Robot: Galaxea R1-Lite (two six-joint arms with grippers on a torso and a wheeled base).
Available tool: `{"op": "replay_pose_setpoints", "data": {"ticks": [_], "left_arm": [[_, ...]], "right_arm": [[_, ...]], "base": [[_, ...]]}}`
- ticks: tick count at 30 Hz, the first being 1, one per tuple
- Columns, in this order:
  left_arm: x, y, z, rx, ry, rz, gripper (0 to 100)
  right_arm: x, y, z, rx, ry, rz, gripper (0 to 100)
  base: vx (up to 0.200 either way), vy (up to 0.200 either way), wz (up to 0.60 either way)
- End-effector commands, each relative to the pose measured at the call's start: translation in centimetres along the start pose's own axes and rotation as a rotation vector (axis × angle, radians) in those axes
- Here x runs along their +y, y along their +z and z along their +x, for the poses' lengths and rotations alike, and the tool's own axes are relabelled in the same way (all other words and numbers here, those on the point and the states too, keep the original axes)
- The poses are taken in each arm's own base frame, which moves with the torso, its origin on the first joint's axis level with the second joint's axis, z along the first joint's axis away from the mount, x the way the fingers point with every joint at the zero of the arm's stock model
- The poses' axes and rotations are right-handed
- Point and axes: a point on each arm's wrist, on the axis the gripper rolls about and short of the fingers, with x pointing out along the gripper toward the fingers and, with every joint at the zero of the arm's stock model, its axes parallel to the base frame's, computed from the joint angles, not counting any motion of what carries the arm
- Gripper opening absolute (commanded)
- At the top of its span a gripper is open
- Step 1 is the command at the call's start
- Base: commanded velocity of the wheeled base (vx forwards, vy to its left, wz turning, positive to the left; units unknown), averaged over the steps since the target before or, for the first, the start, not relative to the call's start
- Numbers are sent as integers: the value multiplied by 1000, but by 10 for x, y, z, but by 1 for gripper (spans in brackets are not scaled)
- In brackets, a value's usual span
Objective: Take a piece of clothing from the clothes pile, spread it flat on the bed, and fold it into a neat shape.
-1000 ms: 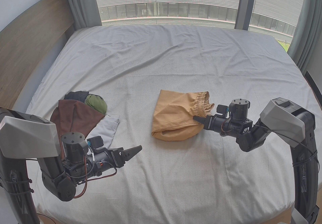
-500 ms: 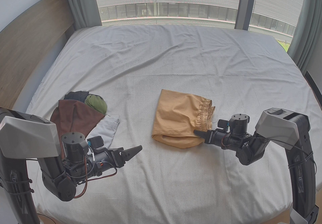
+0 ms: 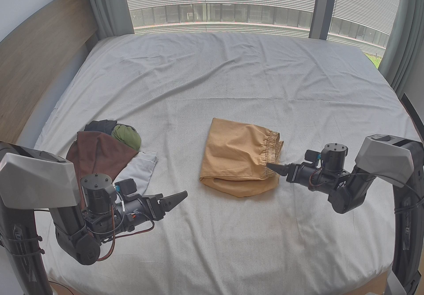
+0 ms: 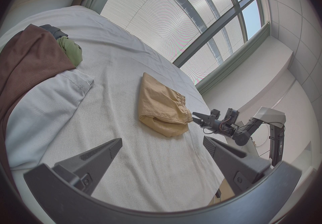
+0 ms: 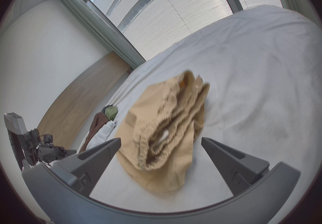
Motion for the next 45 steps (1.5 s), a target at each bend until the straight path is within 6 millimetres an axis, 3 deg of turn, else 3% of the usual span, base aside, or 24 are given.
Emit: {"op": "replay_pose_setpoints", "data": {"ticks": [1,5,12,16,18,23,31,38,45], "left_arm": [[0,1,0,-3,-2,1,100],[-1,0,1,-1,-5,2,100],[0,-1,1,3,-1,-1,100],[0,-1,1,3,-1,-1,100],[1,-1,1,3,1,-2,100],[1,-1,1,2,1,-1,100],[0,0,0,1,0,-1,100],[0,0,0,-1,0,-1,100],[-6,8,-3,-32,-18,11,100]], "right_arm": [[11,47,-27,-112,1,-43,100],[24,61,-26,-151,32,-71,100],[54,49,4,-114,123,-92,100],[45,35,21,-63,113,-72,100],[34,15,34,-19,100,-53,100],[20,-17,45,47,79,-34,100],[16,-34,49,79,57,-28,100],[27,-21,36,28,79,-51,100],[69,40,-17,-98,117,-99,100]], "base": [[0,0,0],[0,0,0],[0,0,0],[0,0,0],[0,0,0],[0,0,0],[0,0,0],[0,0,0],[0,0,0]]}}
